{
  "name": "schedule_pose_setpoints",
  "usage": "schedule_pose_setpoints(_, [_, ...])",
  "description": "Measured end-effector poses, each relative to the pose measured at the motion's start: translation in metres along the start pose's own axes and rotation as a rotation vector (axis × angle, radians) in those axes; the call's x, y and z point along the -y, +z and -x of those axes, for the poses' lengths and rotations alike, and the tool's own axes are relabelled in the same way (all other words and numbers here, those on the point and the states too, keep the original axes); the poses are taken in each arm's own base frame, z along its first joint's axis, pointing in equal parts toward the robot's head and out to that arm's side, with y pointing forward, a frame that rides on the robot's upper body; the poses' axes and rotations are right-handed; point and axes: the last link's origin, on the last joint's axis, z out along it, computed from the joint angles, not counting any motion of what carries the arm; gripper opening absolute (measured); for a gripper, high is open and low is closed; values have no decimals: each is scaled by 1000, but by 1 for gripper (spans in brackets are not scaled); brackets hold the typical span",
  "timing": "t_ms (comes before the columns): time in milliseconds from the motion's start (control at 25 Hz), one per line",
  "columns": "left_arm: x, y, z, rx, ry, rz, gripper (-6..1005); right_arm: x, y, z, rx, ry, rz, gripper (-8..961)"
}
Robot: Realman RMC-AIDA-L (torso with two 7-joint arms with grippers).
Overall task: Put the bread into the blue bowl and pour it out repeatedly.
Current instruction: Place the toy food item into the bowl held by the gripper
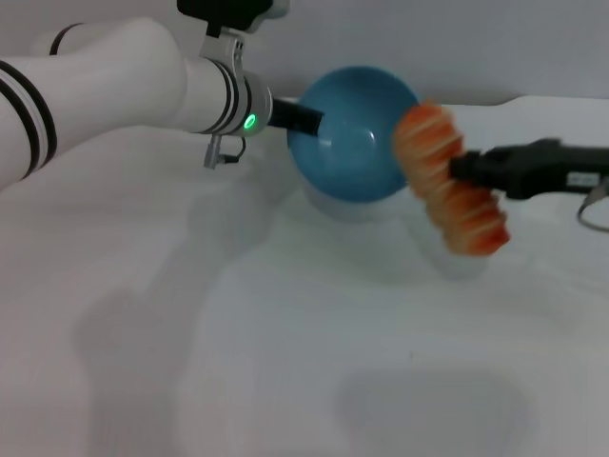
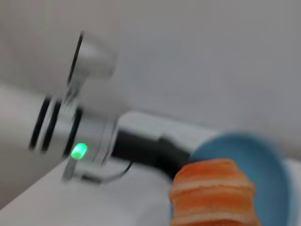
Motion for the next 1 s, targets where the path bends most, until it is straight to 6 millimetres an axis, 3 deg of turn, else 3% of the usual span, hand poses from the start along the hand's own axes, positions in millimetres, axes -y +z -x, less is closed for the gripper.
schedule_pose_setpoints(160, [-7,-1,7,71,0,33,0,5,-9,10,46,-12,-29,138])
schedule_pose_setpoints(320, [-18,-1,10,119,16,64,0,8,-5,20,65,-42,-56,134])
schedule_pose_setpoints(720, [-45,-2,16,139,-6,161,0,7,39,19,161,-72,7,126])
schedule_pose_setpoints(1000, [-46,-2,16,132,-4,164,0,7,58,7,108,-84,-8,125])
